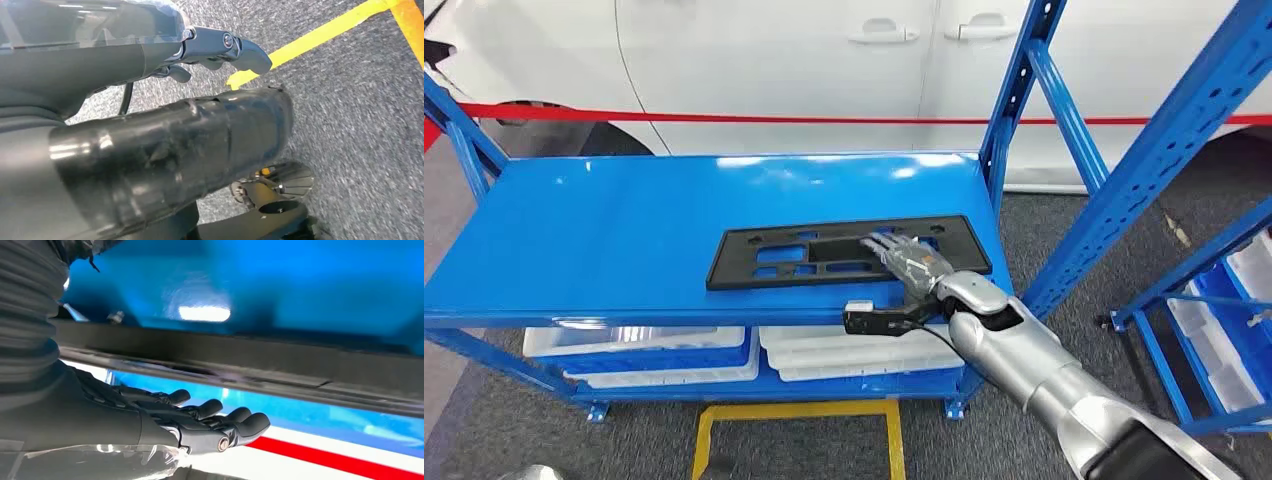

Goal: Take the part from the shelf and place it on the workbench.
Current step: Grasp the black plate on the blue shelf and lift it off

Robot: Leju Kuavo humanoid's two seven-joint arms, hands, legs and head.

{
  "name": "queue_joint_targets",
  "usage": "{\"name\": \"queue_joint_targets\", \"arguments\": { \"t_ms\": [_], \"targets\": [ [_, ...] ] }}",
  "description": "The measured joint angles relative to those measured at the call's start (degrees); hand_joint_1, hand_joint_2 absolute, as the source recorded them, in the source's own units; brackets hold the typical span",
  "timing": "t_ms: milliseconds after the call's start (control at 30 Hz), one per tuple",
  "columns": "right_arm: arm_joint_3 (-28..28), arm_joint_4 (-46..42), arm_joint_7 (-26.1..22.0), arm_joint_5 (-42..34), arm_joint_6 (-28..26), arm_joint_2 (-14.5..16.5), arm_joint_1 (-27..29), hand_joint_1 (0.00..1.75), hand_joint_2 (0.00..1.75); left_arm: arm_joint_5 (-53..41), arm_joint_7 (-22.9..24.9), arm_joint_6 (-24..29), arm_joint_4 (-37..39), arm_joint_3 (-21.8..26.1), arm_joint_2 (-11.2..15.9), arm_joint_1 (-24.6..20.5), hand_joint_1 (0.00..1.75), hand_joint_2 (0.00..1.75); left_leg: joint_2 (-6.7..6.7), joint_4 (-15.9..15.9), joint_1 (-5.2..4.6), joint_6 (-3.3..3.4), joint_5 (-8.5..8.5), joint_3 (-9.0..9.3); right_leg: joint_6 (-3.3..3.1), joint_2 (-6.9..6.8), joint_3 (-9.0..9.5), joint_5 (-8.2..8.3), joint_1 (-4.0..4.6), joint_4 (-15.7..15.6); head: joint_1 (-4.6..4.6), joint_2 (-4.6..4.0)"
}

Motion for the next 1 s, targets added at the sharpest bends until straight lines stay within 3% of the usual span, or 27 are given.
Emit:
{"name": "queue_joint_targets", "arguments": {
  "t_ms": [100, 133, 167, 267, 300, 367, 433, 467, 567, 633, 667, 733, 800, 867, 933, 1000],
  "targets": [
    [0.00, 0.45, 0.21, 0.38, -0.61, -0.16, 0.36, 0.07, 1.75, 0.07, 0.00, 0.00, 0.00, 0.00, 0.03, 0.20, 0.00, 0.00, 0.01, 6.36, 0.00, -0.13, -1.74, -3.10, -0.14, -0.04, -0.01, -0.09, 0.27, 0.10, 0.01, 0.00],
    [-0.01, 0.64, 0.29, 0.54, -0.92, -0.27, 0.50, 0.17, 1.75, 0.11, 0.00, 0.00, 0.00, 0.00, 0.05, 0.29, 0.00, 0.00, 0.01, 6.86, 0.00, -0.09, -1.23, -3.39, -0.19, -0.02, 0.00, -0.13, 0.38, 0.17, 0.01, 0.00],
    [-0.02, 0.80, 0.34, 0.73, -1.25, -0.36, 0.58, 0.32, 1.75, 0.15, 0.00, 0.01, 0.00, 0.00, 0.07, 0.34, 0.00, 0.00, 0.01, 5.06, -0.01, 0.04, 0.26, -2.57, -0.21, 0.04, 0.02, -0.17, 0.45, 0.26, 0.00, 0.00],
    [-0.28, 1.11, 0.49, 1.21, -2.02, -0.62, 0.65, 1.22, 1.75, 0.23, -0.04, 0.07, 0.00, 0.00, 0.22, 0.26, 0.00, 0.00, 0.00, -6.07, -0.21, 0.93, 5.01, 2.78, 0.08, 0.25, -0.02, -0.36, 0.71, 0.57, 0.01, 0.00],
    [-0.43, 1.18, 0.52, 1.33, -2.18, -0.76, 0.72, 1.49, 1.75, 0.28, -0.07, 0.09, 0.00, 0.00, 0.28, 0.24, 0.00, 0.00, 0.02, -8.23, -0.35, 1.17, 5.48, 3.80, 0.30, 0.30, -0.09, -0.37, 0.80, 0.63, 0.01, 0.00],
    [-0.81, 1.27, 0.56, 1.53, -2.52, -1.05, 1.01, 1.69, 1.75, 0.45, -0.11, 0.13, 0.00, 0.00, 0.39, 0.26, 0.00, 0.00, 0.08, -9.28, -0.49, 1.50, 5.47, 4.25, 0.83, 0.47, -0.15, -0.24, 0.94, 0.52, 0.02, 0.00],
    [-1.50, 1.32, 0.62, 1.80, -3.02, -1.35, 1.50, 1.73, 1.75, 0.58, -0.14, 0.15, 0.00, 0.00, 0.44, 0.27, 0.00, 0.00, 0.37, -9.88, -0.14, 2.03, 5.80, 4.56, 1.42, 0.58, -0.27, -0.55, 0.94, 0.79, 0.06, 0.00],
    [-1.97, 1.36, 0.70, 1.96, -3.41, -1.52, 1.66, 1.75, 1.75, 0.61, -0.15, 0.15, 0.00, 0.00, 0.44, 0.19, 0.00, 0.00, 0.56, -10.21, 0.06, 2.40, 6.05, 4.65, 1.78, 0.57, -0.95, -1.61, 0.87, 2.27, 0.11, 0.00],
    [-3.19, 1.52, 0.90, 2.21, -4.51, -1.93, 1.92, 1.75, 1.75, 0.68, -0.18, 0.15, 0.00, 0.00, 0.44, 0.02, 0.00, 0.00, 0.87, -10.47, 0.17, 3.02, 6.48, 4.37, 2.81, 0.41, -5.42, -7.03, 0.23, 12.27, 0.26, 0.00],
    [-3.74, 1.63, 0.88, 2.27, -4.84, -2.17, 2.18, 1.75, 1.75, 0.74, -0.17, 0.15, 0.00, 0.00, 0.44, 0.16, 0.00, 0.00, 0.80, -10.38, 0.22, 2.96, 6.63, 4.17, 3.27, 0.29, -6.87, -7.92, -0.26, 16.15, 0.26, 0.00],
    [-4.03, 1.66, 0.87, 2.30, -4.91, -2.25, 2.22, 1.75, 1.75, 0.76, -0.17, 0.14, 0.00, 0.00, 0.44, 0.24, 0.00, 0.00, 0.73, -10.27, 0.28, 2.86, 6.65, 4.14, 3.43, 0.24, -6.05, -6.83, -0.50, 14.97, 0.27, 0.00],
    [-4.60, 1.66, 0.87, 2.33, -4.98, -2.29, 2.11, 1.75, 1.75, 0.78, -0.18, 0.13, 0.00, 0.00, 0.44, 0.29, 0.00, 0.00, 0.57, -9.89, 0.43, 2.42, 6.55, 4.11, 3.57, 0.12, -2.00, -3.54, -0.83, 7.65, 0.28, 0.00],
    [-4.98, 1.60, 0.81, 2.33, -4.98, -2.34, 1.99, 1.75, 1.75, 0.80, -0.20, 0.13, 0.00, 0.00, 0.44, 0.21, 0.00, 0.00, 0.40, -9.43, 0.35, 1.60, 6.42, 3.94, 3.19, 0.15, 0.92, -1.93, -0.64, 1.86, 0.25, 0.00],
    [-5.28, 1.49, 0.74, 2.37, -4.98, -2.46, 1.97, 1.75, 1.75, 0.82, -0.27, 0.10, 0.00, 0.00, 0.44, 0.20, 0.00, 0.00, 0.28, -9.44, 0.21, 0.74, 6.53, 3.88, 2.45, 0.25, 1.16, -1.92, -0.22, 0.95, 0.22, 0.00],
    [-5.58, 1.37, 0.72, 2.39, -4.99, -2.55, 1.89, 1.75, 1.75, 0.82, -0.33, 0.07, 0.00, 0.00, 0.44, 0.22, 0.00, 0.00, 0.27, -9.21, 0.34, 0.07, 6.25, 3.71, 1.59, 0.20, 1.29, -1.64, -0.35, 0.72, 0.23, 0.00],
    [-5.73, 1.21, 0.70, 2.39, -4.98, -2.57, 1.79, 1.75, 1.75, 0.82, -0.34, 0.07, 0.00, 0.00, 0.45, 0.19, 0.00, 0.00, 0.27, -5.63, 0.46, -0.31, 3.89, 2.08, 0.72, -0.03, 1.48, -1.35, -0.54, 0.39, 0.20, 0.00]
  ]
}}
